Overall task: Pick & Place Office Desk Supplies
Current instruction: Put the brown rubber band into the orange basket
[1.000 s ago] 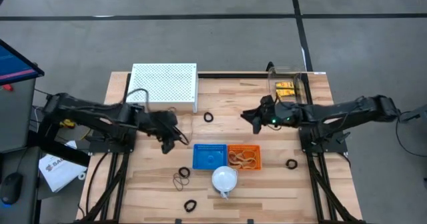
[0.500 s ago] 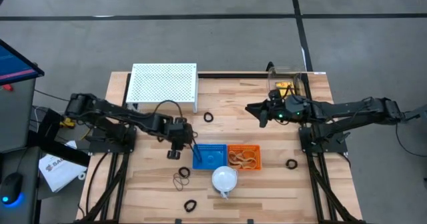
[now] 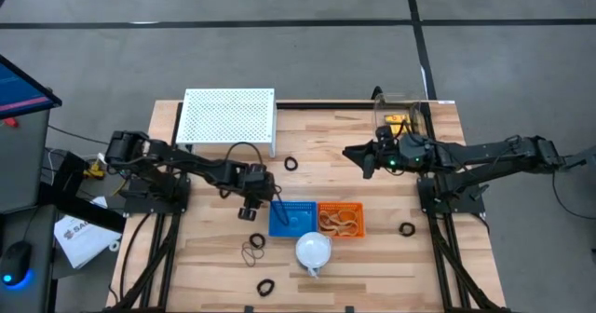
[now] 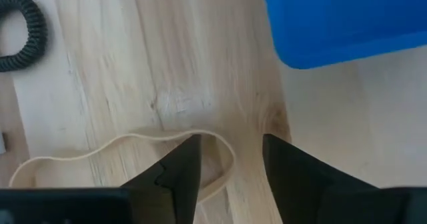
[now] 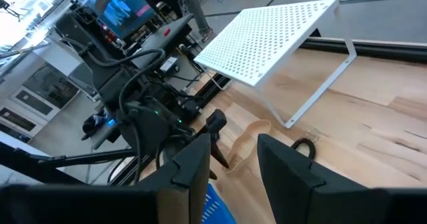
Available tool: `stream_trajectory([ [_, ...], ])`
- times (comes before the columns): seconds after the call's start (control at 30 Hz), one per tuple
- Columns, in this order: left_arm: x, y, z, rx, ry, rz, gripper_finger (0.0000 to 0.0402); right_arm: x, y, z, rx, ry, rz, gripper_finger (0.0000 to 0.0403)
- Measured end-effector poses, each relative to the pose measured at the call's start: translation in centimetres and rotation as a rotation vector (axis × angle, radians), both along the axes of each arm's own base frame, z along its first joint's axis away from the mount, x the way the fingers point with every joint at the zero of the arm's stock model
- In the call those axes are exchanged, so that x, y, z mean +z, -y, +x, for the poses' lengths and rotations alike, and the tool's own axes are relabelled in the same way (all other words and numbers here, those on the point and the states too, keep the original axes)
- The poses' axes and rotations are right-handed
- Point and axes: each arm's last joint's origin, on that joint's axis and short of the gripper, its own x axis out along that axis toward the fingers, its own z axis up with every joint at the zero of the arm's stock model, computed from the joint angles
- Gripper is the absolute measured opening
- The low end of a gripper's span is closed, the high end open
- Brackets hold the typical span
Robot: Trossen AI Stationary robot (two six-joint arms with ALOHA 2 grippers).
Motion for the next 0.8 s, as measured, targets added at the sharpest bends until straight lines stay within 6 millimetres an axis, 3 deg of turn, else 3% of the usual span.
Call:
stream_trajectory([
  [0.43,-1.8,0.0,0.6,0.042,-0.039,-0.014,0.0120,0.0,0.0,0.0,0.000,0.003,0.002,0.0123],
  [0.53,-1.8,-0.2,0.6,0.103,-0.036,-0.035,0.0094,0.1,-0.2,0.0,0.006,0.009,0.002,0.0123],
  [0.7,-1.6,-0.9,0.5,0.198,-0.024,-0.051,0.0014,0.1,-0.4,0.0,0.016,0.010,0.006,0.0123],
  [0.8,-1.3,-1.3,0.4,0.224,-0.019,-0.054,0.0008,0.1,-0.4,0.0,0.016,0.010,0.007,0.0123],
])
